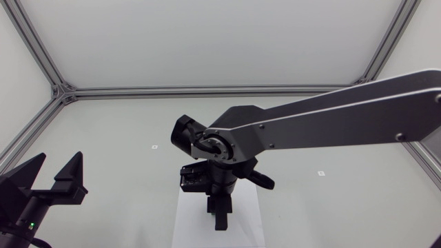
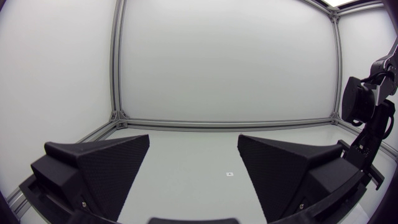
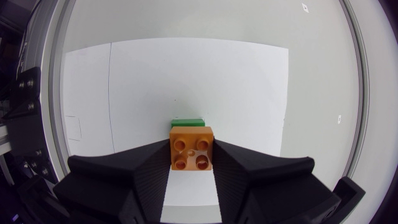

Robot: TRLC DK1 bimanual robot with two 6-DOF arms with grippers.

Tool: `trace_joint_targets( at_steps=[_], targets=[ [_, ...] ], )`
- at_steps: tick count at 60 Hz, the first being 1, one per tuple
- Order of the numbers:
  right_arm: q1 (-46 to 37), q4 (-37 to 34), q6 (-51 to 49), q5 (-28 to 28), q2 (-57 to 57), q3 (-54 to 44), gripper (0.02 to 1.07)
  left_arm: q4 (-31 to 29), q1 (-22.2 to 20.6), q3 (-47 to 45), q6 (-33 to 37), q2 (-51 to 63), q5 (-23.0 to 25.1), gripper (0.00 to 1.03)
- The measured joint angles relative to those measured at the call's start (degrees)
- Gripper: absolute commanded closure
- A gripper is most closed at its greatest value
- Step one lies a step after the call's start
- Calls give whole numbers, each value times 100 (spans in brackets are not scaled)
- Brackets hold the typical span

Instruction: Pick up the orange 2x2 brick with the right arm and stack it on top of the green 2x2 brick in the center

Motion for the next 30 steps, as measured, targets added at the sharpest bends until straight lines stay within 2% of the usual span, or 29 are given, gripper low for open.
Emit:
trace_joint_targets(
  at_steps=[30],
  targets=[
    [0,42,-37,15,122,4,92,0,0,0,2,0,0,4]
  ],
)
